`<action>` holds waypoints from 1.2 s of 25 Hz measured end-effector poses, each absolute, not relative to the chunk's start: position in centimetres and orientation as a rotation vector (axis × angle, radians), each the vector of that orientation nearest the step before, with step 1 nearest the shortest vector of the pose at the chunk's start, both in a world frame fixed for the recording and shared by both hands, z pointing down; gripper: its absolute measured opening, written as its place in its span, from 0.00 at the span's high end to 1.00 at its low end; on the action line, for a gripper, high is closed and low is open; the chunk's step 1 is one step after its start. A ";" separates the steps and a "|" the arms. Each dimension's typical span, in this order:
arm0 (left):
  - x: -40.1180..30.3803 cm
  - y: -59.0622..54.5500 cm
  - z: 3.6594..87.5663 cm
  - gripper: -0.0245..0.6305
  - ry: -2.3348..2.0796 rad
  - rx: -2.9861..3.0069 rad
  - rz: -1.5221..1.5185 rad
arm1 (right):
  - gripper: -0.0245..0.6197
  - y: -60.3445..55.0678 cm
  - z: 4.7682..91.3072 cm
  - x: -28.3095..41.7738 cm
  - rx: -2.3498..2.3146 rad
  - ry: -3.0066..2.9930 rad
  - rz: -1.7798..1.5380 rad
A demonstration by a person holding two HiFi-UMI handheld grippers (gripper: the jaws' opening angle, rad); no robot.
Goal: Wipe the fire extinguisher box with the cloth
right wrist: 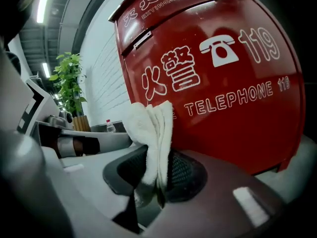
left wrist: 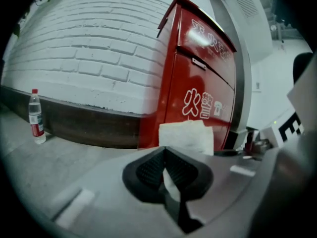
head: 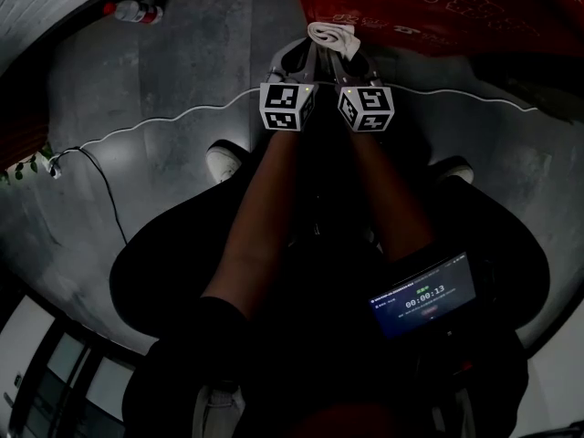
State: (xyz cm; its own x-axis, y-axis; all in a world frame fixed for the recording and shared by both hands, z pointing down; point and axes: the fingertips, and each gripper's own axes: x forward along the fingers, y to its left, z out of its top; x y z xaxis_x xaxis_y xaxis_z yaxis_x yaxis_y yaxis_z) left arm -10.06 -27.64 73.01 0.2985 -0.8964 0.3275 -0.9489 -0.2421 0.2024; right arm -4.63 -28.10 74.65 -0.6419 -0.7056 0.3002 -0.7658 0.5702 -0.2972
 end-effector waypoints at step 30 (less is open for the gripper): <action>0.1 -29.2 72.1 0.96 -1.483 2.392 0.296 | 0.81 -31.1 74.4 9.4 1.587 -2.470 0.600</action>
